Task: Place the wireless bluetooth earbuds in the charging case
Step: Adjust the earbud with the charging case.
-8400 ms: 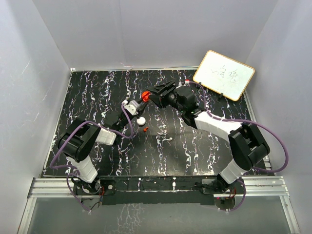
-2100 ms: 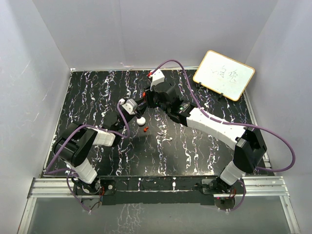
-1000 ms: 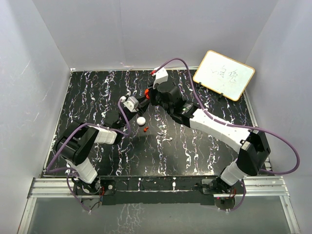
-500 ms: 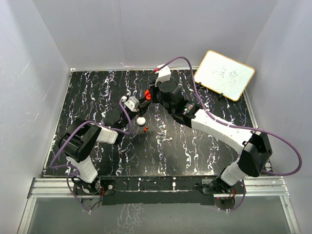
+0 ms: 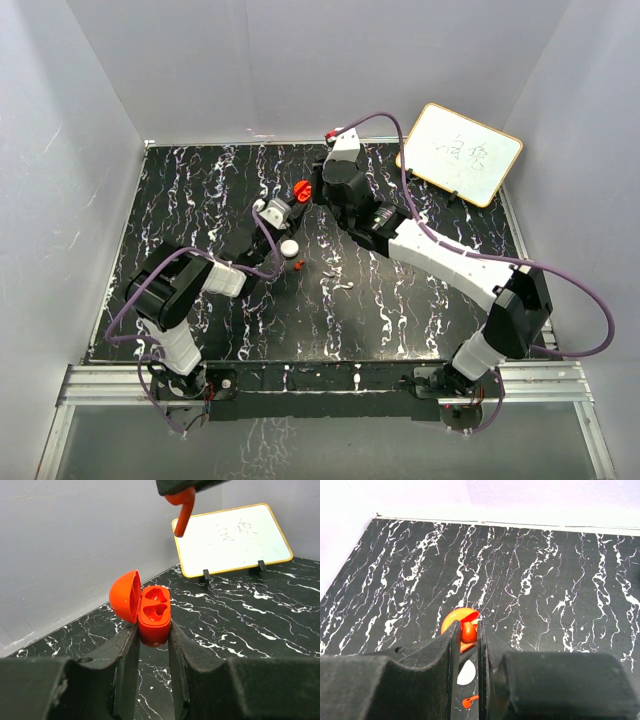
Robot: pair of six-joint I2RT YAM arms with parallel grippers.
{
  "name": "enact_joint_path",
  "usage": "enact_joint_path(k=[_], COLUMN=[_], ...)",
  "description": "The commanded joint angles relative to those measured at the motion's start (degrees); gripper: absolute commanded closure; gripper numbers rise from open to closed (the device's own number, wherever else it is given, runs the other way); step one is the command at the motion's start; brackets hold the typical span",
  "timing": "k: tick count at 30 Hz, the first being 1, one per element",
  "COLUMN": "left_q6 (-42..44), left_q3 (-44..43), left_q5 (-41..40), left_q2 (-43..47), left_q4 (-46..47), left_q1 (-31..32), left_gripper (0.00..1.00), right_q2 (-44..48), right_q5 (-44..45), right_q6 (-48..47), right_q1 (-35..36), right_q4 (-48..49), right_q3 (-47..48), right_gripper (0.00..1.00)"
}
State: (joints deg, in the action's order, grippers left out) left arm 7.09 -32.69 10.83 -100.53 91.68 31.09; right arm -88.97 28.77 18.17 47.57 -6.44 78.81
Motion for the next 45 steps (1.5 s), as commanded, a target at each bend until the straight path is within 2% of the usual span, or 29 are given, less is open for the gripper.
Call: enact_joint_path(k=[1, 11, 45], left_q6=[2.21, 3.85, 3.73], left_q3=[0.0, 0.33, 1.53], left_q5=[-2.76, -4.08, -3.27], left_q2=[-0.02, 1.68, 4.63], left_q4=[10.67, 10.63, 10.39], left_q1=[1.03, 1.88, 2.24], left_gripper=[1.0, 1.0, 1.0], right_q2=[-1.42, -2.87, -5.44], right_q5=[2.11, 2.39, 1.56], right_q6=[4.1, 6.81, 7.48], right_q1=[0.24, 0.24, 0.24], right_q4=[0.18, -1.04, 0.1], right_q3=[4.03, 4.55, 4.33], right_gripper=[0.91, 0.91, 0.91])
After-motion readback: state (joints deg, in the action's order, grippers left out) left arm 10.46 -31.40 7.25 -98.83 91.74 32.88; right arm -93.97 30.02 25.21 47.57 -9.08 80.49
